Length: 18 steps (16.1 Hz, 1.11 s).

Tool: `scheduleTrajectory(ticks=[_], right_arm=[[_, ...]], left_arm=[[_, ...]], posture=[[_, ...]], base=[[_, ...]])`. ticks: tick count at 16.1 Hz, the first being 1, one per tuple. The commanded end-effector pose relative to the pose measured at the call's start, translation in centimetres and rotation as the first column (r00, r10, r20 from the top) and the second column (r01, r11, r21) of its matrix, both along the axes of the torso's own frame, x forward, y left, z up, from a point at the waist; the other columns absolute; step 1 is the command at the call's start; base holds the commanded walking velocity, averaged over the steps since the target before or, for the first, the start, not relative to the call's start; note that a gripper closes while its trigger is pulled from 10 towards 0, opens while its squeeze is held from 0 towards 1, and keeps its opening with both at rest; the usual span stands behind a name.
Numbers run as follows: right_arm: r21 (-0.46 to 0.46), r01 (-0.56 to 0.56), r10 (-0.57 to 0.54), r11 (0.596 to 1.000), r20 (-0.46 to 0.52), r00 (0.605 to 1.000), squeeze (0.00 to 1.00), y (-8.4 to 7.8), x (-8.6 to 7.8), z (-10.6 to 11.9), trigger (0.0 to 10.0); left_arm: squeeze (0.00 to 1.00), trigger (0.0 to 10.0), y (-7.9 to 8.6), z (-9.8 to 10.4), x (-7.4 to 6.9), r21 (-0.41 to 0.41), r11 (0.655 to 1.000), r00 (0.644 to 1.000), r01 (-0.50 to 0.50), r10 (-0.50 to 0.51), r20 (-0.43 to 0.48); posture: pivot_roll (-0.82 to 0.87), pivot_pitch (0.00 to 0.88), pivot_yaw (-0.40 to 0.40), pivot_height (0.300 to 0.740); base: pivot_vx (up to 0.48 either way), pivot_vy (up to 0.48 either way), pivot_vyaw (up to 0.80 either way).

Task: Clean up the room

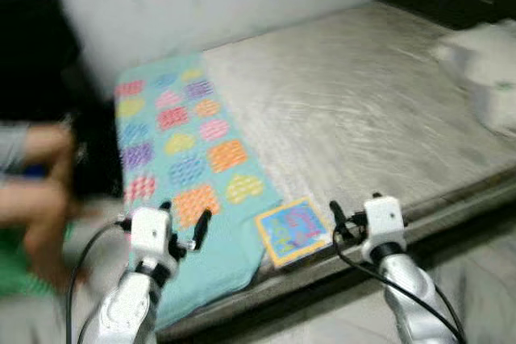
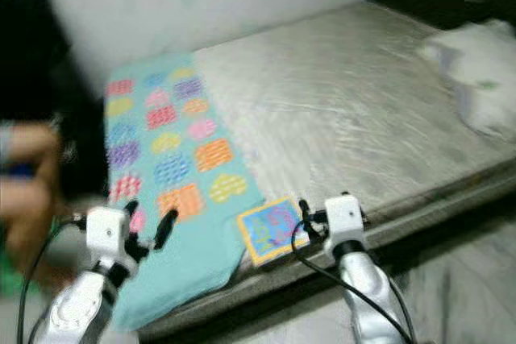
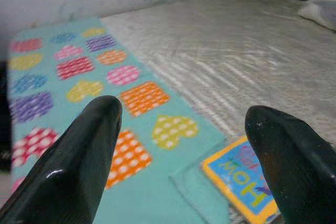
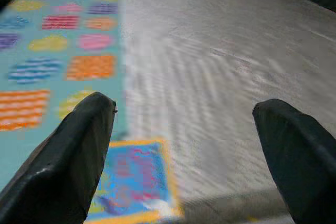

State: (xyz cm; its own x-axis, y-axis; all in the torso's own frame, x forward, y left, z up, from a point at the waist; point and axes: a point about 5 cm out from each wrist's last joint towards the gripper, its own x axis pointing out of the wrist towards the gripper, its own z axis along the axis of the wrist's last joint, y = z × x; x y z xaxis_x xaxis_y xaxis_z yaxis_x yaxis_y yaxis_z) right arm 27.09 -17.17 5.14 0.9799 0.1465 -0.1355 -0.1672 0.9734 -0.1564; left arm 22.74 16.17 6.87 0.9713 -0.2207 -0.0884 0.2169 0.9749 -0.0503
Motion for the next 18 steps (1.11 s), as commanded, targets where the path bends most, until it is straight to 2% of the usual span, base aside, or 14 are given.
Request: scheduleTrajectory(ticks=[1,8,11,15,18], right_arm=[[0.007,-0.034,0.034,0.999,0.017,0.999,0.0,1.0,0.0,0.5,10.0],[0.0,-0.007,0.007,1.0,0.038,0.999,0.0,0.7,0.1,0.9,10.0],[0.041,0.011,-0.014,0.999,0.082,0.997,0.0,0.7,0.4,1.8,10.0],[0.053,0.075,-0.081,0.996,0.107,0.991,0.0,-0.2,0.4,2.1,10.0],[0.03,0.067,-0.07,0.997,0.11,0.992,0.0,-0.2,0.8,2.2,10.0]], left_arm=[[0.0,10.0,0.3,0.1,0.4,0.013,1.0,1.0,-0.007,0.007,0.007],[0.0,10.0,-0.7,0.6,2.1,0.01,1.0,0.999,0.028,-0.028,0.036],[0.0,10.0,-0.9,0.6,2.7,0.003,1.0,0.999,0.025,-0.025,0.046],[0.0,10.0,-1.7,1.0,4.3,0.002,0.998,0.996,0.058,-0.058,0.066],[0.0,10.0,-2.2,1.4,5.2,0.003,0.998,0.994,0.067,-0.067,0.089]], posture=[[-0.18,0.0,0.131,0.74],[-0.21,0.0,0.151,0.74],[-0.22,0.0,0.162,0.74],[-0.26,0.0,0.217,0.74],[-0.26,0.0,0.206,0.74]], base=[[0.0,0.0,0.8],[0.0,0.0,0.8],[0.0,0.0,0.6],[0.0,0.0,0.0],[0.0,0.0,0.0]])
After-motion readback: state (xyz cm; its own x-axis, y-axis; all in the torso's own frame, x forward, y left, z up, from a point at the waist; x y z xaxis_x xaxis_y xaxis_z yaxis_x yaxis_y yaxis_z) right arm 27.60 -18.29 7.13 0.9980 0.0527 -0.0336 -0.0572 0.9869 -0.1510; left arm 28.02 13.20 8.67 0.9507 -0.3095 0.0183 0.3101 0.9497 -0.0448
